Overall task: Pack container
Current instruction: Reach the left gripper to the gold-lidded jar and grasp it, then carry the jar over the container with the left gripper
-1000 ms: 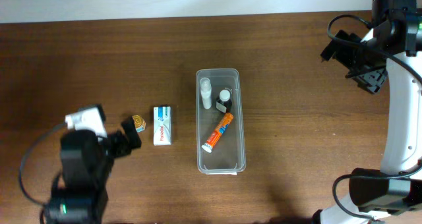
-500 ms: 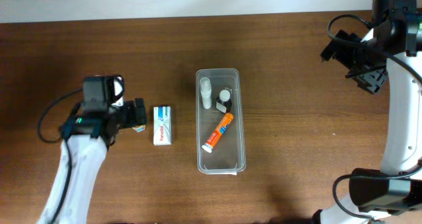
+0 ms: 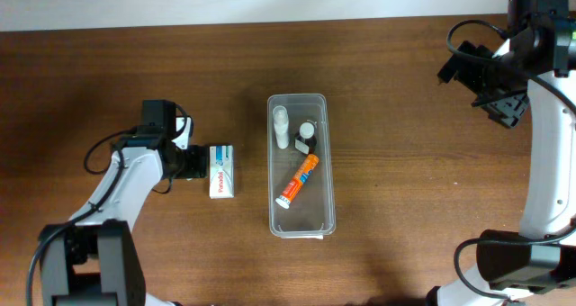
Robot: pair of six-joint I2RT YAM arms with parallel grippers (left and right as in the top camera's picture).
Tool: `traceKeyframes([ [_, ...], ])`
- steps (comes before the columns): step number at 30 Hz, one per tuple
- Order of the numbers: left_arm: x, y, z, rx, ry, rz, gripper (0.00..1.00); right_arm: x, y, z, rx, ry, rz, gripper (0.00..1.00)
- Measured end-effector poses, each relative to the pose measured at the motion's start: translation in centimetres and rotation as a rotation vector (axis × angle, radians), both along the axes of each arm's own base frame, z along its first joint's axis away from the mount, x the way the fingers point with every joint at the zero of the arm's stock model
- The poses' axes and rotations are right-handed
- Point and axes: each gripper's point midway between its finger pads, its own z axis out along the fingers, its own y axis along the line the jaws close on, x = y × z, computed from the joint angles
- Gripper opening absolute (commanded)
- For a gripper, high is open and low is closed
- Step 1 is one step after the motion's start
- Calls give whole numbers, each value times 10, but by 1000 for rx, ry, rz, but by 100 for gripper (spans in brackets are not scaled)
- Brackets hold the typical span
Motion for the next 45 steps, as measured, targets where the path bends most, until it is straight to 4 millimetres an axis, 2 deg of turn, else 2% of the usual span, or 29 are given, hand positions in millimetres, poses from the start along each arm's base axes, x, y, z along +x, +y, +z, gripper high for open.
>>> traceKeyframes([
  [4, 3, -1, -5, 3, -2, -28, 70, 0, 0, 0, 0, 0, 1, 98],
  [9, 5, -1, -6, 8, -8, -44, 59, 0, 0, 0, 0, 0, 1, 98],
  [12, 5, -1, -6, 10, -7, -49, 47, 0, 0, 0, 0, 0, 0, 98],
  [16, 5, -1, -8, 8, -3, -53, 36, 0, 0, 0, 0, 0, 1, 98],
  [18, 6, -1, -7, 8, -5, -54, 26, 0, 0, 0, 0, 0, 0, 98],
  [22, 6, -1, -7, 12, -6, -58, 25, 0, 0, 0, 0, 0, 0, 98],
  [27, -4, 1, -1, 19, 65, -57, 26, 0, 0, 0, 0, 0, 0, 98],
  [31, 2, 1, 25, 22, 81, -57, 25, 0, 0, 0, 0, 0, 0, 99],
  [35, 17, -2, 68, 17, 49, -64, 25, 0, 0, 0, 0, 0, 0, 98],
  [38, 23, -20, 107, -23, -5, -97, 25, 0, 0, 0, 0, 0, 0, 98],
  [41, 26, -46, 140, -78, -75, -136, 24, 0, 0, 0, 0, 0, 0, 99],
  [45, 18, -84, 171, -151, -148, -194, 24, 0, 0, 0, 0, 0, 1, 99],
])
